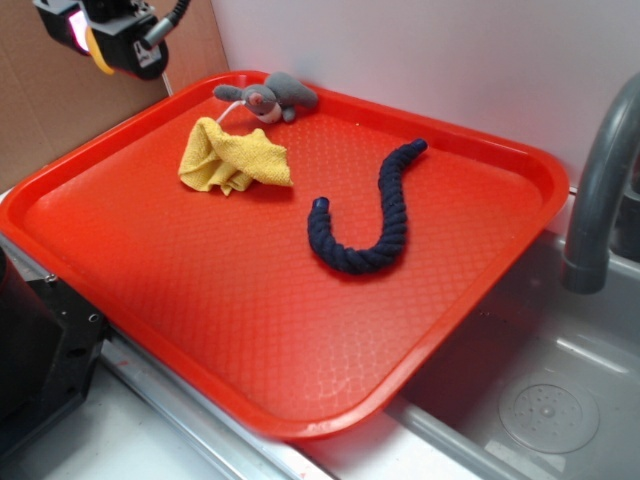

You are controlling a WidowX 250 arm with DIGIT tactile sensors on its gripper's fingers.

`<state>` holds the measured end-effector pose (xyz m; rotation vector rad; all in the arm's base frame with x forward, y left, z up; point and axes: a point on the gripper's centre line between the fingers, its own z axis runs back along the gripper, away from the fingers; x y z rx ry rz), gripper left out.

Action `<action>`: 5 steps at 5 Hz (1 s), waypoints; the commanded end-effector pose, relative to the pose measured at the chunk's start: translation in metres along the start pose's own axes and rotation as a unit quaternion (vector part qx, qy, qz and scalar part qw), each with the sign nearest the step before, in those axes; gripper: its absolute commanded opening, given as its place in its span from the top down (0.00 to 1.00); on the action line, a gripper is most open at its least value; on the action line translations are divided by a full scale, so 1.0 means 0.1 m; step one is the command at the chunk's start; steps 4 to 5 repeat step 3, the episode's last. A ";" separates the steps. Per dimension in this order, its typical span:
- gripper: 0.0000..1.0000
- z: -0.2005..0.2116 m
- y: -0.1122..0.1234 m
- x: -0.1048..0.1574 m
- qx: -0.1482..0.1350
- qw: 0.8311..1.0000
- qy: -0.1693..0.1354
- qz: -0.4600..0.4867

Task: Grab the yellow duck.

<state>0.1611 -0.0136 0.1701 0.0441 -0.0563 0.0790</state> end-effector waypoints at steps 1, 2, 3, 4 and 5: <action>1.00 0.33 0.15 -0.15 -0.032 0.999 -0.006 -0.017; 1.00 0.36 0.19 -0.18 -0.035 0.999 -0.003 -0.007; 1.00 0.35 0.21 -0.18 -0.039 0.999 -0.008 -0.008; 1.00 0.35 0.21 -0.18 -0.039 0.999 -0.008 -0.008; 1.00 0.35 0.21 -0.18 -0.039 0.999 -0.008 -0.008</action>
